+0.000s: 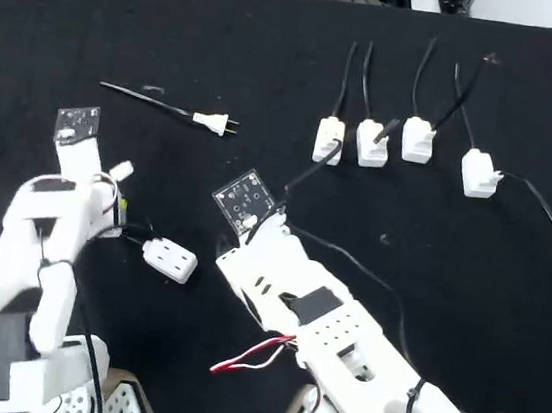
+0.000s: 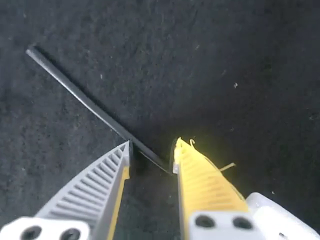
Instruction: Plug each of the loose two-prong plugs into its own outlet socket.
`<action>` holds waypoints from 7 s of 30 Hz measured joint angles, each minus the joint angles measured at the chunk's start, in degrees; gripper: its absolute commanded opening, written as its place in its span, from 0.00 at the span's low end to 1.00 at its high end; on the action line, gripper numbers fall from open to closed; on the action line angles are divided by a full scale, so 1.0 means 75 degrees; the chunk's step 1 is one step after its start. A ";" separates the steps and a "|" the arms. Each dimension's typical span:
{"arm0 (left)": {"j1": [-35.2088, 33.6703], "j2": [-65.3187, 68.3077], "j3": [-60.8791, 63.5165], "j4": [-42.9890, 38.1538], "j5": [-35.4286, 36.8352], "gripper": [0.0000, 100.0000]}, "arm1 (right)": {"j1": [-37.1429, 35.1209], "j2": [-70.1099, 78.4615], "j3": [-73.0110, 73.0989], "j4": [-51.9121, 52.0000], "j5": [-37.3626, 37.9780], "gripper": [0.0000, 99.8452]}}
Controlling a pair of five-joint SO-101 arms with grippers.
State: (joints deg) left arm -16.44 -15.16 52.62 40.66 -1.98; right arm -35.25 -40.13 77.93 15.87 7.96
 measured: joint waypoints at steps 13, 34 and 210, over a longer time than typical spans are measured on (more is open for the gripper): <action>-0.0774 0.0176 -0.0610 0.2215 -0.0996 0.15 | 0.0000 0.0000 0.0000 0.0000 0.0000 0.25; -0.0891 -0.2590 0.0656 0.1864 -0.1078 0.15 | -0.1149 0.0000 0.0000 0.0738 0.0000 0.06; -0.2204 -0.3305 0.2930 -0.0985 0.1055 0.15 | 0.1067 0.2837 -0.7068 0.4982 0.1020 0.23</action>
State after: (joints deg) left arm -32.97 -39.96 74.59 33.27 5.93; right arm -27.25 -18.86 24.92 53.23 15.60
